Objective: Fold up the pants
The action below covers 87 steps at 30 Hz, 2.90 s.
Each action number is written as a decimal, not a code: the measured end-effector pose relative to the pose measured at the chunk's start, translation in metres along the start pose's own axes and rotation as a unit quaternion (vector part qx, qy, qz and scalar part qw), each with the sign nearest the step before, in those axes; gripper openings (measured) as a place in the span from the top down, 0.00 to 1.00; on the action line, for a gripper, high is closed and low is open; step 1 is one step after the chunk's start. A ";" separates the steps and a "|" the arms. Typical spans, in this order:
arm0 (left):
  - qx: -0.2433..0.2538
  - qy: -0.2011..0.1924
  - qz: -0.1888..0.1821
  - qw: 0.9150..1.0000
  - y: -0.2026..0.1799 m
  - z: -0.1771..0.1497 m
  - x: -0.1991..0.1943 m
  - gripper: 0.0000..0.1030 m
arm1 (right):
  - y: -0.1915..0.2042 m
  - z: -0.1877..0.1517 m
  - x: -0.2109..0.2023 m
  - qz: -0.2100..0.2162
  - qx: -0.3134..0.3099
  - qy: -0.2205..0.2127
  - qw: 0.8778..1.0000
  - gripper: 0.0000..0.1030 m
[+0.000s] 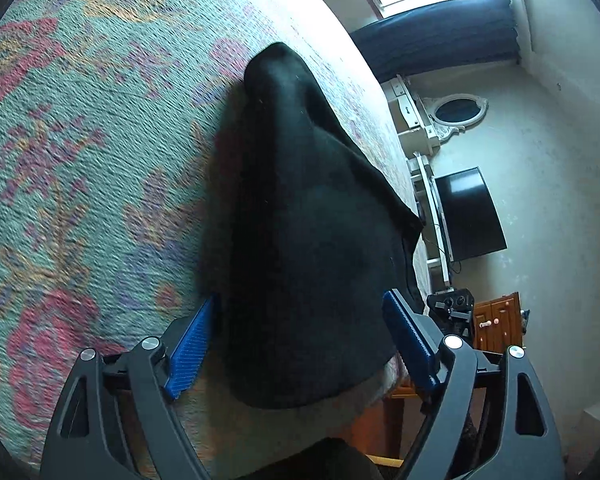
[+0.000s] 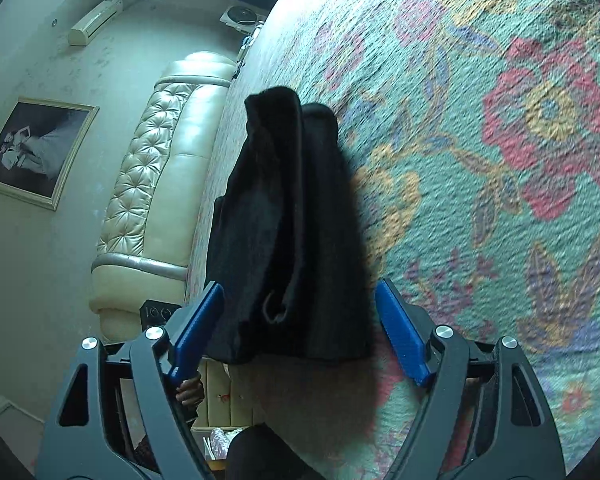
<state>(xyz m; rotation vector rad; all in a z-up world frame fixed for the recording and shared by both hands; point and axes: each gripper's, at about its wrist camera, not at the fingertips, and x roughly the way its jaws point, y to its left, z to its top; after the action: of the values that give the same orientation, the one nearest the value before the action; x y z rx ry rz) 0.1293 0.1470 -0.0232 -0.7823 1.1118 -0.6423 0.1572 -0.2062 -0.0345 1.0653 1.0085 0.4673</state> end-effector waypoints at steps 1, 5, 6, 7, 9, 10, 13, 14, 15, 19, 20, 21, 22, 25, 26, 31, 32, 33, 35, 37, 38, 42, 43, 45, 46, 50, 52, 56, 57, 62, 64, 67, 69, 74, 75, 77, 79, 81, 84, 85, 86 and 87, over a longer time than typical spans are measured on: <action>0.002 0.005 0.000 1.000 -0.002 -0.001 0.004 0.21 | 0.003 -0.005 0.002 -0.001 -0.005 0.005 1.000 0.21; 0.008 0.003 0.017 1.000 -0.009 -0.003 0.015 0.20 | 0.013 -0.014 0.006 -0.016 -0.018 0.004 1.000 0.16; 0.015 0.004 0.025 1.000 -0.011 -0.004 0.018 0.20 | 0.013 -0.015 0.007 -0.018 -0.016 0.005 1.000 0.16; 0.025 0.007 0.035 0.999 -0.014 -0.005 0.021 0.21 | 0.014 -0.017 0.009 -0.022 -0.017 0.007 1.000 0.17; 0.053 0.011 0.072 0.996 -0.020 -0.005 0.023 0.31 | 0.017 -0.019 0.012 -0.044 -0.027 0.009 0.999 0.39; 0.065 0.012 0.091 0.994 -0.024 -0.007 0.024 0.34 | 0.019 -0.021 0.015 -0.060 -0.028 0.011 0.998 0.45; 0.069 0.000 0.111 0.991 -0.028 -0.011 0.023 0.50 | 0.016 -0.025 0.016 -0.062 -0.026 0.012 0.998 0.58; 0.069 -0.001 0.115 0.991 -0.029 -0.010 0.022 0.55 | 0.015 -0.026 0.015 -0.059 -0.023 0.012 0.998 0.59; 0.069 -0.002 0.117 0.991 -0.030 -0.010 0.022 0.58 | 0.015 -0.026 0.014 -0.056 -0.019 0.013 0.998 0.59; 0.079 -0.007 0.127 0.989 -0.032 -0.015 0.018 0.63 | 0.014 -0.026 0.012 -0.049 -0.015 0.013 0.999 0.60; 0.080 -0.008 0.127 0.989 -0.032 -0.016 0.019 0.63 | 0.012 -0.026 0.011 -0.046 -0.013 0.013 0.999 0.61; 0.080 -0.010 0.125 0.989 -0.029 -0.018 0.017 0.64 | 0.010 -0.026 0.009 -0.044 -0.012 0.012 0.999 0.61; 0.079 -0.011 0.123 0.989 -0.027 -0.018 0.016 0.65 | 0.009 -0.026 0.008 -0.042 -0.012 0.011 0.999 0.61; 0.078 -0.012 0.116 0.990 -0.026 -0.017 0.015 0.67 | 0.011 -0.025 0.007 -0.040 -0.013 0.009 0.999 0.61; 0.079 -0.013 0.116 0.990 -0.025 -0.017 0.013 0.67 | 0.010 -0.025 0.007 -0.040 -0.012 0.009 0.999 0.61; 0.077 -0.014 0.115 0.990 -0.024 -0.017 0.011 0.67 | 0.008 -0.025 0.004 -0.038 -0.011 0.004 0.999 0.61; 0.077 -0.014 0.115 0.990 -0.023 -0.016 0.010 0.67 | 0.008 -0.026 0.004 -0.038 -0.012 0.003 0.999 0.61; 0.078 -0.015 0.115 0.990 -0.023 -0.016 0.009 0.67 | 0.007 -0.026 0.004 -0.038 -0.012 0.003 0.999 0.62; 0.078 -0.015 0.116 0.990 -0.023 -0.016 0.009 0.67 | 0.007 -0.025 0.003 -0.037 -0.012 0.002 0.999 0.62; 0.078 -0.014 0.117 0.990 -0.024 -0.016 0.009 0.68 | 0.007 -0.025 0.001 -0.036 -0.011 0.002 0.999 0.62; 0.079 -0.014 0.118 0.990 -0.024 -0.015 0.008 0.68 | 0.007 -0.024 0.001 -0.036 -0.012 0.002 0.999 0.62; 0.082 -0.014 0.122 0.989 -0.025 -0.016 0.009 0.68 | 0.006 -0.023 -0.001 -0.034 -0.012 0.002 0.999 0.63; 0.082 -0.013 0.121 0.989 -0.025 -0.016 0.009 0.68 | 0.005 -0.023 -0.002 -0.034 -0.012 0.003 0.999 0.63; 0.081 -0.013 0.119 0.989 -0.024 -0.017 0.008 0.68 | 0.005 -0.022 -0.003 -0.035 -0.012 0.003 0.999 0.64; 0.080 -0.013 0.118 0.990 -0.024 -0.017 0.007 0.68 | 0.006 -0.022 -0.004 -0.035 -0.014 0.004 0.999 0.64; 0.081 -0.011 0.114 0.990 -0.023 -0.017 0.005 0.69 | 0.009 -0.022 -0.006 -0.033 -0.014 0.005 0.999 0.65; 0.081 -0.009 0.113 0.990 -0.021 -0.017 0.003 0.69 | 0.011 -0.023 -0.006 -0.032 -0.015 0.007 0.999 0.65; 0.078 -0.006 0.107 0.991 -0.018 -0.018 0.000 0.69 | 0.011 -0.026 -0.009 -0.034 -0.016 0.014 0.999 0.65; 0.077 -0.005 0.106 0.991 -0.017 -0.018 -0.001 0.69 | 0.011 -0.027 -0.010 -0.033 -0.016 0.016 0.999 0.65; 0.077 0.000 0.100 0.992 -0.013 -0.018 -0.004 0.69 | 0.011 -0.030 -0.012 -0.033 -0.015 0.022 0.999 0.65; 0.084 0.001 0.094 0.992 -0.011 -0.015 -0.004 0.68 | 0.011 -0.030 -0.011 -0.034 -0.015 0.024 0.999 0.65; 0.083 -0.003 0.056 0.995 -0.002 -0.009 -0.008 0.61 | 0.006 -0.027 -0.009 -0.043 -0.009 0.026 0.999 0.56; 0.068 -0.008 0.033 0.997 0.008 -0.007 -0.016 0.59 | 0.004 -0.025 -0.010 -0.039 -0.003 0.030 0.999 0.49; 0.078 -0.014 0.023 0.997 0.017 0.007 -0.027 0.57 | 0.013 -0.001 -0.025 -0.056 -0.034 -0.007 0.998 0.26; 0.083 -0.013 0.026 0.996 0.016 0.012 -0.025 0.56 | 0.012 0.008 -0.025 -0.050 -0.032 -0.012 0.998 0.25; 0.090 -0.008 0.008 0.996 0.015 0.023 -0.022 0.56 | 0.011 0.025 -0.019 -0.043 -0.031 -0.016 0.998 0.24; 0.087 -0.006 -0.040 0.995 0.014 0.030 -0.023 0.55 | 0.010 0.043 -0.008 -0.051 -0.036 -0.021 0.998 0.24; 0.091 0.011 -0.097 0.991 0.013 0.031 -0.025 0.40 | 0.009 0.057 0.003 -0.048 -0.037 -0.024 0.998 0.24; 0.116 0.053 -0.069 0.989 0.017 0.022 -0.025 0.37 | 0.006 0.074 0.018 -0.044 -0.033 -0.023 0.998 0.24; 0.128 0.059 -0.042 0.989 0.021 0.018 -0.026 0.37 | 0.005 0.078 0.021 -0.039 -0.030 -0.024 0.998 0.24; 0.135 0.053 -0.025 0.989 0.027 0.015 -0.031 0.37 | 0.004 0.081 0.023 -0.035 -0.027 -0.027 0.999 0.24; 0.130 0.044 -0.022 0.990 0.032 0.011 -0.039 0.37 | 0.005 0.084 0.025 -0.029 -0.025 -0.026 0.999 0.24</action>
<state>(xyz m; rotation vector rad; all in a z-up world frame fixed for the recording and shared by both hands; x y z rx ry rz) 0.1293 0.1984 -0.0261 -0.5600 1.0658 -0.8472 0.2418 -0.2273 -0.0317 0.9959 0.9740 0.4128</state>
